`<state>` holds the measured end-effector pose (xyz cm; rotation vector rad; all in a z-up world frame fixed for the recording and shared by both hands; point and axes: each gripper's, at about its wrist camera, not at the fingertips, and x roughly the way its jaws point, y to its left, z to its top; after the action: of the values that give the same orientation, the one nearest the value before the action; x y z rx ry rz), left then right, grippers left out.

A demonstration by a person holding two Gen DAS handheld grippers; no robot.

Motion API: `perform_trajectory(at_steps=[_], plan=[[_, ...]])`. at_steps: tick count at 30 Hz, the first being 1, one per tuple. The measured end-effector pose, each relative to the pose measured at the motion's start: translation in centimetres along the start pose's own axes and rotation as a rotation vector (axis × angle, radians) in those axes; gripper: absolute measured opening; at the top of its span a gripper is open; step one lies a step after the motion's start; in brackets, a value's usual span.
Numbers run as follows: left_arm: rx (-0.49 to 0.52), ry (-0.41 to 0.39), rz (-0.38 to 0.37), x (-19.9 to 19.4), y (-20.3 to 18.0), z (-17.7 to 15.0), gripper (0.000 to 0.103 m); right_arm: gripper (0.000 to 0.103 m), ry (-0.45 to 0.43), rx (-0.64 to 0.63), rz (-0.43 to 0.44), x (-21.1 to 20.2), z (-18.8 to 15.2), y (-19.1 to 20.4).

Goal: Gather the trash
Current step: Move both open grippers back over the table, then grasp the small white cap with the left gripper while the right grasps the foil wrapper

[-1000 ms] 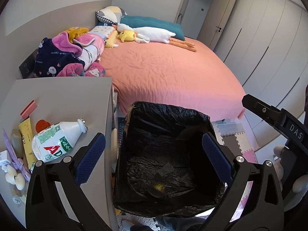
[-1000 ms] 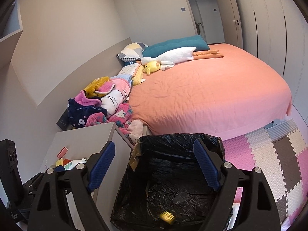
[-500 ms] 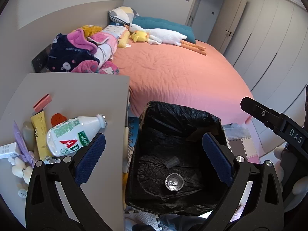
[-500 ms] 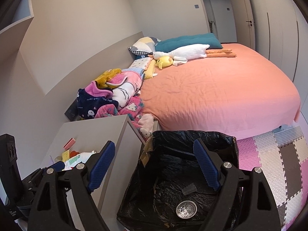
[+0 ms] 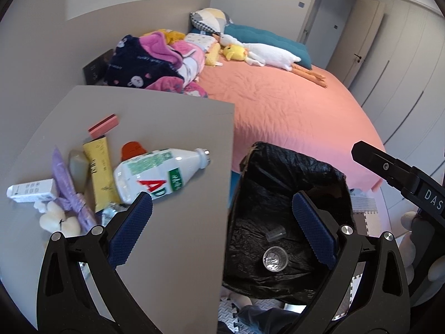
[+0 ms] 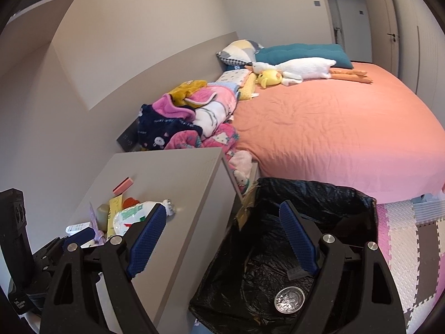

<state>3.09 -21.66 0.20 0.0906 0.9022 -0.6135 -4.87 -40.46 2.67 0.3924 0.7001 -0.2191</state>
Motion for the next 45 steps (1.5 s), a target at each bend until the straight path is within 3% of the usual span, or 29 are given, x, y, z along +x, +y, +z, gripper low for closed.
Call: perform_trajectory(at_steps=[24,26,29,40,45], plan=[[-0.217,-0.018,0.216,-3.7,10.4,-4.7,0.097,0.083,0.150,-0.183,0.197,5.2,-3.3,9.7],[-0.232,-0.021,0.232,-3.9,11.1,-5.1,0.088,0.080,0.166,-0.197,0.212,5.6,-3.6,10.3],[-0.274,-0.005,0.232,-3.7,12.3,-5.8,0.083,0.076,0.203,-0.206,0.234,6.5,-4.3,11.1],[-0.329,0.014,0.293,-3.7,15.2,-7.4,0.079,0.070,0.261,-0.256,0.266,8.4,-5.8,14.1],[-0.369,0.033,0.303,-3.2,17.0,-8.1,0.072,0.068,0.296,-0.275,0.281,9.8,-6.7,15.6]])
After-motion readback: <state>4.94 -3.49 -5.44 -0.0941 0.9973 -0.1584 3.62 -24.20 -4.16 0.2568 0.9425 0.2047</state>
